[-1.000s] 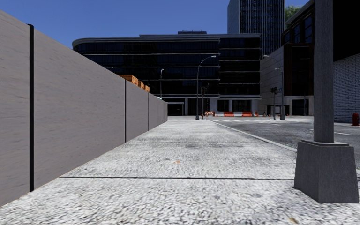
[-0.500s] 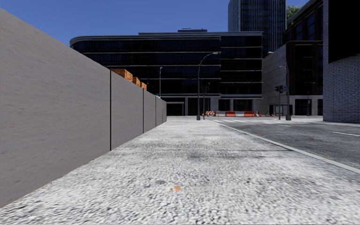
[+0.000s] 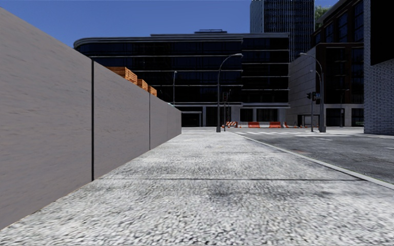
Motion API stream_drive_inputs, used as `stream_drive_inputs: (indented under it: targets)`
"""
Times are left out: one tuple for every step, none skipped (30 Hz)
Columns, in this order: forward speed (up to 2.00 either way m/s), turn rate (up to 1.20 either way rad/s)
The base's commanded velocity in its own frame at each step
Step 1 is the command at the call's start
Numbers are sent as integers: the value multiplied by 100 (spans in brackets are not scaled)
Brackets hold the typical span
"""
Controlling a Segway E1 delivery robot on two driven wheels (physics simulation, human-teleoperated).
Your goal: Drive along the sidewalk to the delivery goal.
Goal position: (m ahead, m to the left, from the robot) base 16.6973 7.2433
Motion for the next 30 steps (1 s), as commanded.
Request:
stream_drive_inputs:
  targets:
    - [200,0]
    - [200,0]
    - [200,0]
    - [200,0]
    - [200,0]
    - [200,0]
    - [200,0]
    - [200,0]
    - [200,0]
    - [200,0]
    - [200,0]
    - [200,0]
    - [200,0]
    - [200,0]
    - [200,0]
    - [200,0]
    - [200,0]
    - [200,0]
    - [200,0]
    - [200,0]
    - [200,0]
    - [200,0]
    - [200,0]
    - [200,0]
    - [200,0]
    - [200,0]
    - [200,0]
    - [200,0]
    - [200,0]
    - [200,0]
